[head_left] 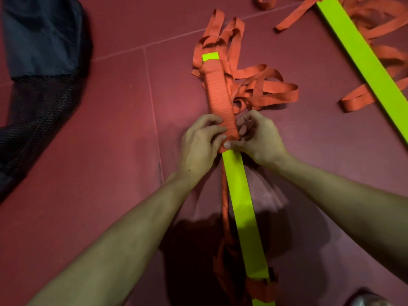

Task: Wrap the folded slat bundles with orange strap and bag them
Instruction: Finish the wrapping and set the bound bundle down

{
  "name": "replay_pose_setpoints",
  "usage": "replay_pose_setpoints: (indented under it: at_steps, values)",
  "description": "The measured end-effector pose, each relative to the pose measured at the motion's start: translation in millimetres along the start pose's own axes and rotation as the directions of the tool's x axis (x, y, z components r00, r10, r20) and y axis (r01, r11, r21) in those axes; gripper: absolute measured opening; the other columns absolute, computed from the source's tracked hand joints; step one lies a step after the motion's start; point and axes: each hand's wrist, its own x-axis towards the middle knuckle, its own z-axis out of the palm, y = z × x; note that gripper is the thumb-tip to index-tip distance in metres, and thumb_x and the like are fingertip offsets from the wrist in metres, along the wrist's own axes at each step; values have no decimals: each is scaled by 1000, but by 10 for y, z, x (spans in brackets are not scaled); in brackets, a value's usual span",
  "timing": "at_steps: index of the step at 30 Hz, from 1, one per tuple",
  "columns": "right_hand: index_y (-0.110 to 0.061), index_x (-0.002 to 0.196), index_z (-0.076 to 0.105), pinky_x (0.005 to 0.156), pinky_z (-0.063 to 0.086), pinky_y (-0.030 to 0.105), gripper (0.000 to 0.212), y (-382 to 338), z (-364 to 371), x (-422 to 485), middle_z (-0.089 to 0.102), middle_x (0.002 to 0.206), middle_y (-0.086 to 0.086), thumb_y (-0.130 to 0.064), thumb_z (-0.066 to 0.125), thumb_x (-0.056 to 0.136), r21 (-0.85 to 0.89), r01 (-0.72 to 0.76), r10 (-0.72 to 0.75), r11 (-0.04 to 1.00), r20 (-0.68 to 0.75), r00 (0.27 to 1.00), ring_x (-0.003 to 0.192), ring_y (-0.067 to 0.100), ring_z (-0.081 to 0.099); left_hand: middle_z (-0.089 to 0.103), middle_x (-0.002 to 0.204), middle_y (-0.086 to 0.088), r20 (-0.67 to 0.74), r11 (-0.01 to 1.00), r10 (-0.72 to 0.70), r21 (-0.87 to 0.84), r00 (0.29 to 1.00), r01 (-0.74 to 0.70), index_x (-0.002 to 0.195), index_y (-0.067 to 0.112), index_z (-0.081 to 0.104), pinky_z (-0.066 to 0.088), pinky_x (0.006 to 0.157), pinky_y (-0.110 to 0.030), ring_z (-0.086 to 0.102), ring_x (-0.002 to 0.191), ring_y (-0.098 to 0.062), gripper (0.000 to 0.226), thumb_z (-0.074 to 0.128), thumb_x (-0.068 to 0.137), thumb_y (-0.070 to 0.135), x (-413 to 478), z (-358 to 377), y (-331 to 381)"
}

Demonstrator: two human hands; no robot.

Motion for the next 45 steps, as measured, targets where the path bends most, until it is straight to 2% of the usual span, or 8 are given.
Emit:
replay_pose_setpoints:
  at_steps: [8,22,27,31,33,36,42,45]
  values:
    - [-26,82,50,60,47,30,53,-13,5,-1,53,68,-9,-17,94,54,-11,-9,10,1000,22,1000,47,0,47,52,101,0,141,988,-155,10,978,156,81,2,66,34,78,-3,53,89,-11,8,68,85,-4,186,-72,93]
    - [-17,93,51,58,43,28,62,-38,-3,15,53,76,0,-23,95,51,-97,64,-56,993,81,995,56,12,48,48,107,2,292,953,-259,-81,921,293,82,13,55,35,85,-18,46,87,-6,19,56,95,-1,280,-135,65]
    - [-23,88,51,59,39,25,57,-14,13,2,50,78,-2,-25,95,52,-100,116,-108,988,79,991,56,10,44,48,105,5,265,969,-183,-116,947,220,82,15,58,38,86,-19,50,90,-6,20,62,90,-2,243,-142,17]
    - [-25,87,51,61,40,28,56,-1,18,1,50,78,-3,-25,95,53,-96,121,-114,988,76,991,58,9,43,48,103,12,231,983,-131,-96,964,156,92,9,69,52,70,-22,56,93,-8,13,75,82,4,188,-162,1]
    - [-24,88,51,62,41,29,56,-11,20,2,51,79,-1,-24,95,53,-93,117,-110,989,77,991,58,9,43,52,106,9,205,985,-144,-60,968,160,88,7,70,50,77,-22,57,93,-7,9,77,82,5,196,-162,10]
    - [-23,88,51,62,41,29,57,-30,29,12,50,80,-1,-22,95,52,-104,114,-104,988,92,990,59,10,43,51,107,6,209,969,-235,-32,949,246,83,4,68,38,80,-9,52,90,-5,4,70,87,3,241,-147,69]
    - [-22,90,50,62,39,30,58,-31,21,31,48,78,-2,-22,94,52,-146,126,-109,981,119,987,60,11,42,46,98,9,294,907,-361,-110,885,406,79,9,60,43,77,-22,50,82,-9,16,61,93,2,330,-118,112]
    - [-23,89,49,62,38,29,57,-22,24,35,47,78,-3,-23,94,54,-143,134,-118,981,116,986,60,10,41,45,94,12,325,888,-372,-150,870,435,72,18,54,40,72,-15,47,77,-1,29,59,94,1,345,-149,104]
